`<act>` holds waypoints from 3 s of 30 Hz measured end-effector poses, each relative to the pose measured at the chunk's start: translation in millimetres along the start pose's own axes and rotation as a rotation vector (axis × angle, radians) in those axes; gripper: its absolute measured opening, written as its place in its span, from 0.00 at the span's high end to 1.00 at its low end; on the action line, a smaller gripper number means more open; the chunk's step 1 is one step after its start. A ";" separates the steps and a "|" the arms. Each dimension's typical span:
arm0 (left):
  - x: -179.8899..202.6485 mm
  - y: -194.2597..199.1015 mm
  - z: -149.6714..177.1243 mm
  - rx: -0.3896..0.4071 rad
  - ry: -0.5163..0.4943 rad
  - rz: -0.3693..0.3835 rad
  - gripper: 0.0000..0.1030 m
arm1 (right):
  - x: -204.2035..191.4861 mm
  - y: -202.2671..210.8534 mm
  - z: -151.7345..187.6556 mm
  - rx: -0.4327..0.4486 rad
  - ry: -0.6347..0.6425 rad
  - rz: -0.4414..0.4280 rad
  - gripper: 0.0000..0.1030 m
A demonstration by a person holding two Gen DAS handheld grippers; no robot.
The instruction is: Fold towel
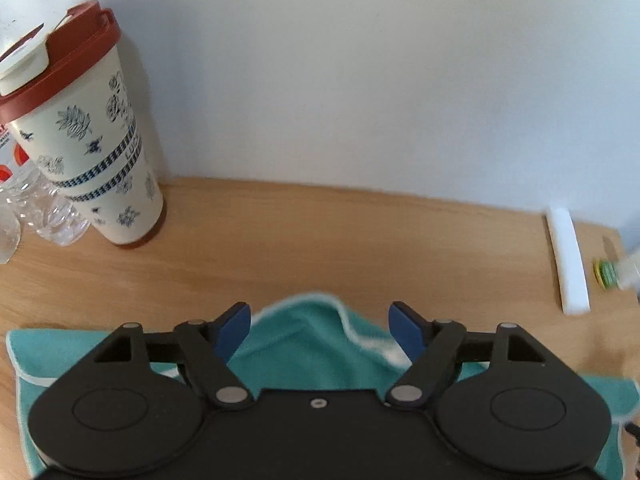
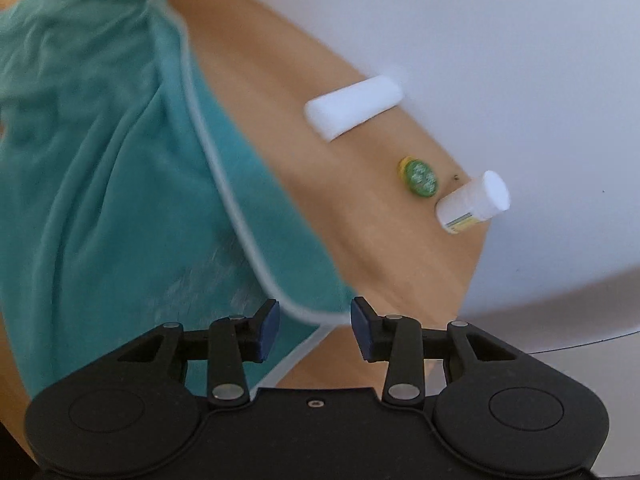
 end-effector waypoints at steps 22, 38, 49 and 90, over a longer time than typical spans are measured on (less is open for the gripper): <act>-59.4 23.0 164.1 -0.271 -0.029 -0.223 0.14 | 36.1 -11.1 -55.2 0.058 0.055 0.023 0.99; -90.0 33.0 181.6 -0.289 0.065 -0.280 0.14 | 4.2 3.6 -13.5 0.028 0.187 -0.147 0.65; -91.2 32.3 186.0 -0.306 0.071 -0.293 0.12 | -13.9 -16.8 1.4 0.071 0.371 0.012 0.98; -108.2 25.5 182.7 -0.242 -0.175 -0.196 0.04 | -43.8 21.6 51.1 -0.160 -0.608 -0.207 0.62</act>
Point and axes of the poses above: each gripper's, at about its wrist camera, not at the fingertips, and y roughly against the way its jaws point, x to its right, z to its underside, the point moved 6 cm from there along -y, roughly the way its jaws point, and after that the axes turned 15 degrees about -y, right-handed, at the moved point
